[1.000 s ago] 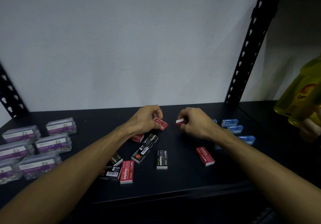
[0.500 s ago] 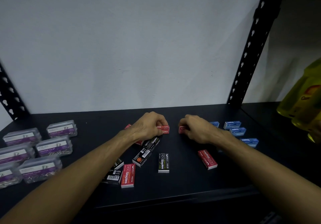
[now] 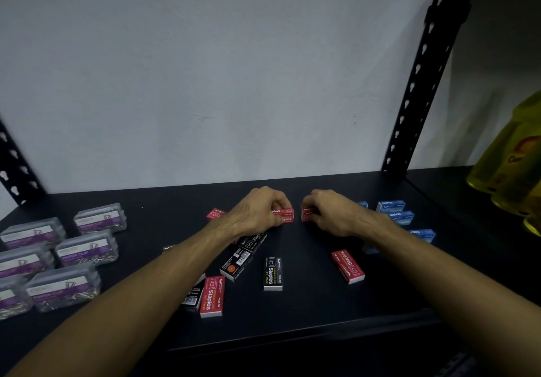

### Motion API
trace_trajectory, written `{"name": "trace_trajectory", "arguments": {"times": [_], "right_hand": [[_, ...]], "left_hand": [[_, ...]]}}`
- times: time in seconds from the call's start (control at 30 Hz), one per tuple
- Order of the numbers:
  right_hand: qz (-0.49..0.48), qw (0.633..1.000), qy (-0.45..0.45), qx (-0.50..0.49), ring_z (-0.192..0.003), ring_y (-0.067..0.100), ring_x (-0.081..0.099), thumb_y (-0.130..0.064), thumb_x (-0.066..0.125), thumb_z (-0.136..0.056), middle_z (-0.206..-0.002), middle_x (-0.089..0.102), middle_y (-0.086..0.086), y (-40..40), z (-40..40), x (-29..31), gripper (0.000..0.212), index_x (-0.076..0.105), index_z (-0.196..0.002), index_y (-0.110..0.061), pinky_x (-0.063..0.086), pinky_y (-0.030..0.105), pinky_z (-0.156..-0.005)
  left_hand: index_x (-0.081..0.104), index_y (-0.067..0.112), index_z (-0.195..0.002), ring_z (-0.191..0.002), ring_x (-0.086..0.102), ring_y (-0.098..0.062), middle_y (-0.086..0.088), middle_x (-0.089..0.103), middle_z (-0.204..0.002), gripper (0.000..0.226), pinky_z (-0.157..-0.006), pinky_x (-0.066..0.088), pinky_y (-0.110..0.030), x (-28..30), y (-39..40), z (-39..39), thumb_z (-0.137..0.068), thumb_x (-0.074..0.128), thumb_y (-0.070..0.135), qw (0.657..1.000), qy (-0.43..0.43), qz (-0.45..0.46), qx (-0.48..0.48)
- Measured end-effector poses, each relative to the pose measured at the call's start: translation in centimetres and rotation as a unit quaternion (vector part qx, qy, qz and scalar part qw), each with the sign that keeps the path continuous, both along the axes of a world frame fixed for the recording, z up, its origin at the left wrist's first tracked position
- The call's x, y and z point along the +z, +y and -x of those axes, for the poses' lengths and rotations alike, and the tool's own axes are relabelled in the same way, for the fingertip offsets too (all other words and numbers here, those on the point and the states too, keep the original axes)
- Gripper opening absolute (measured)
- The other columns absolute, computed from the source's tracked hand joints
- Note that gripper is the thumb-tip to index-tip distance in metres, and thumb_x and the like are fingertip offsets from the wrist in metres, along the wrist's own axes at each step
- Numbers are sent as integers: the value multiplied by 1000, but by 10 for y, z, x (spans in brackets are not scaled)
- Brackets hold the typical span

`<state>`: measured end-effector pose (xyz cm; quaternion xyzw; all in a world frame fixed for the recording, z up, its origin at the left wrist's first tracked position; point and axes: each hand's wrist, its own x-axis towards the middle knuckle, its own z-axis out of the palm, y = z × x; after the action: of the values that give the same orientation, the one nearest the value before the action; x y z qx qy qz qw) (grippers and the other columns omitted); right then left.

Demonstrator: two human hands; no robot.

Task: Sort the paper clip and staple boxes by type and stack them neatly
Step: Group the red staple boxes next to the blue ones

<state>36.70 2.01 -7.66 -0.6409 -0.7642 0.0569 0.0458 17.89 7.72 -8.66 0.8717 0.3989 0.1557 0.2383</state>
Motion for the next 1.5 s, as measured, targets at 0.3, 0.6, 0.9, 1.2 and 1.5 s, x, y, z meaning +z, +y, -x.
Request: {"name": "trace_trajectory", "arguments": {"times": [0.3, 0.6, 0.9, 1.2, 1.5], "right_hand": [[-25, 999, -26, -7, -117, 23, 52, -22, 57, -94, -126, 54, 3, -5, 2, 4, 39, 56, -133, -22, 42, 40, -101], [-95, 994, -2, -52, -120, 22, 51, -29, 57, -94, -132, 53, 3, -37, 10, 23, 40, 56, -134, -20, 44, 39, -101], [-78, 990, 16, -120, -92, 20, 65, -33, 58, -92, -104, 68, -1, -81, 29, 18, 22, 66, -107, -19, 54, 37, -78], [-52, 983, -47, -170, -92, 25, 64, -35, 55, -93, -105, 66, 5, -117, 40, 6, 28, 63, -108, -13, 49, 36, -73], [-37, 984, -17, -172, -97, 28, 64, -25, 53, -96, -108, 67, 8, -128, 38, 1, 19, 60, -110, -14, 45, 36, -70]], "left_hand": [[64, 27, -121, -86, 59, -7, 12, 61, -93, 40, -77, 46, -22, 0, 3, 6, -83, 76, 25, 1000, 1, -6, 6], [66, 27, -117, -88, 61, -7, 7, 64, -97, 30, -76, 47, -20, 13, -1, 52, -87, 71, 33, 997, -36, -12, 62], [67, 25, -117, -97, 63, -10, 7, 67, -102, 28, -82, 50, -26, 12, -28, 93, -90, 68, 32, 996, 1, -13, 93], [65, 15, -126, -119, 56, -18, -3, 56, -136, 33, -99, 45, -31, 7, -55, 100, -94, 63, 24, 993, 76, -60, 72], [64, 16, -123, -120, 54, -22, -5, 54, -136, 29, -98, 44, -33, 3, -60, 102, -94, 62, 16, 990, 84, -78, 77]]}}
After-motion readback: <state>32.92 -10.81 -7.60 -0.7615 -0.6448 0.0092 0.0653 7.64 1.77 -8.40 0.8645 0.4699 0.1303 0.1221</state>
